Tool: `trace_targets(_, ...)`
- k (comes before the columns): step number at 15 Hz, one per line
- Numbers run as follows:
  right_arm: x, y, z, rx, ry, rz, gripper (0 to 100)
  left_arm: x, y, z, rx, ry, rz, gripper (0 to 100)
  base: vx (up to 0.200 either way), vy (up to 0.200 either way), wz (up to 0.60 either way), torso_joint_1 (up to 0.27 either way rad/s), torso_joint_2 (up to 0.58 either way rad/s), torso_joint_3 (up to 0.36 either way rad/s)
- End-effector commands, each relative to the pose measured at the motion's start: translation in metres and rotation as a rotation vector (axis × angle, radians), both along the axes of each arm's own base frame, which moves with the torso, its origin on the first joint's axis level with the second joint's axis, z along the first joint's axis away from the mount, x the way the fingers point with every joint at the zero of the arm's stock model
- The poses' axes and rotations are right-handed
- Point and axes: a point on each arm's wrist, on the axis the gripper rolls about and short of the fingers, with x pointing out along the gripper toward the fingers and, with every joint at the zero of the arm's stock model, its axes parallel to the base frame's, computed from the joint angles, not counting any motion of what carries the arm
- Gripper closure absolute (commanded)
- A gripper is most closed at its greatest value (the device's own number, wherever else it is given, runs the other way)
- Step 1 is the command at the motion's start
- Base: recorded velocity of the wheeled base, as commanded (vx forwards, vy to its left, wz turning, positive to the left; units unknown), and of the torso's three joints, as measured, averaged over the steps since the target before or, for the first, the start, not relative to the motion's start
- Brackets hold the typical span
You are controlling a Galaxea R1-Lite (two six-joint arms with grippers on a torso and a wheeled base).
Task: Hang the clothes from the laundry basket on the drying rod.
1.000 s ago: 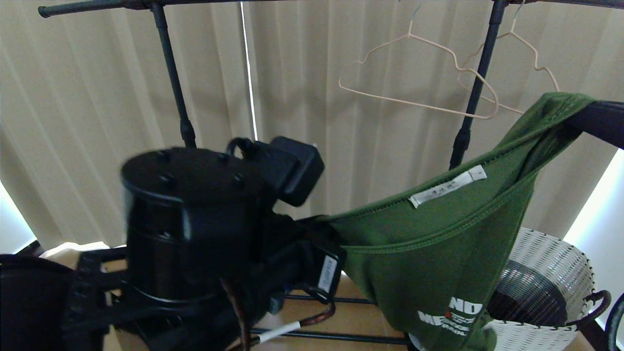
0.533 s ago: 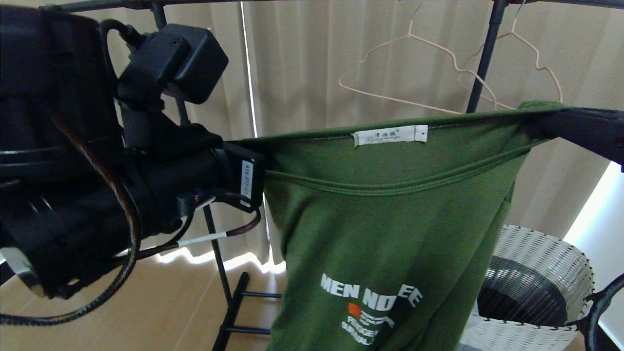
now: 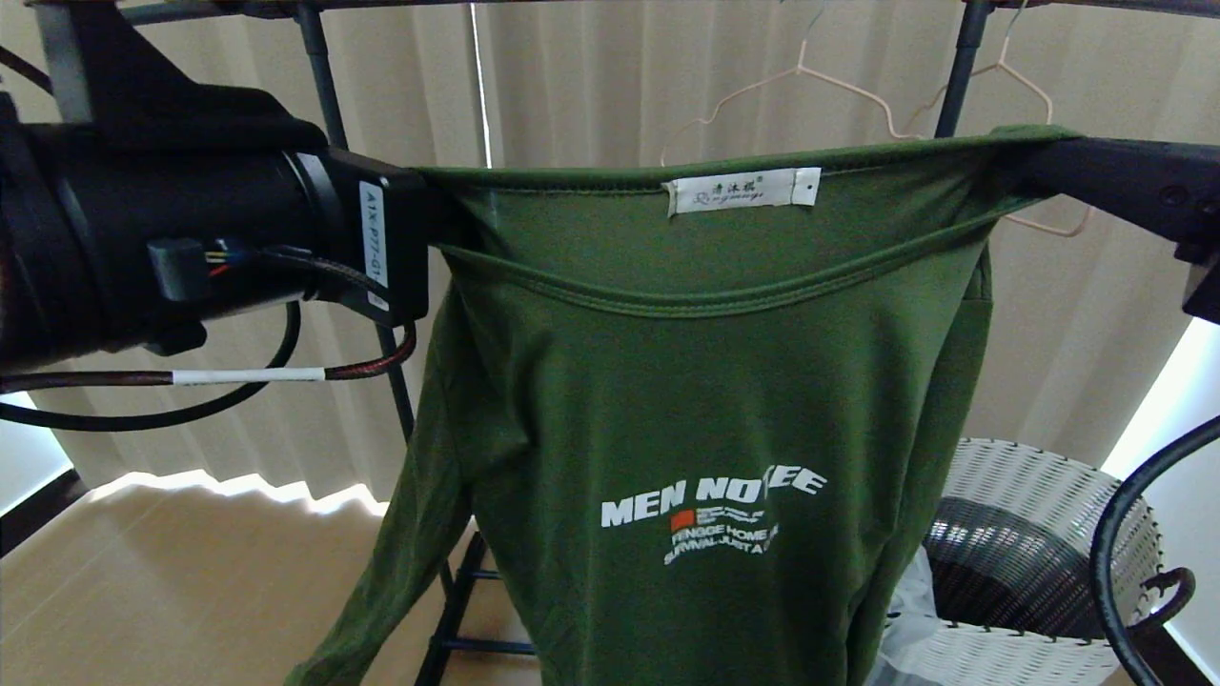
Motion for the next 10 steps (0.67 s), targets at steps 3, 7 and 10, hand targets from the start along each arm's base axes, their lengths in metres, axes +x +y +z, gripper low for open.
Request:
trace_targets(3,0.008,0.001,0.000,-0.008,0.008,-0.019,100,0.000,0.001,0.002,-0.046,0.011,0.000,100,0.000,0.000,0.00,0.000,0.00,0.000)
trace_targets(7,0.015,-0.003,-0.002,-0.013,0.016,-0.057,100,0.005,0.003,0.001,-0.068,0.028,-0.012,100,0.000,0.000,0.00,0.000,0.00,0.000)
trace_targets(10,0.024,0.000,-0.003,-0.016,0.023,-0.063,100,0.023,0.003,0.005,-0.085,0.020,0.041,100,0.000,0.000,0.00,0.000,0.00,0.000)
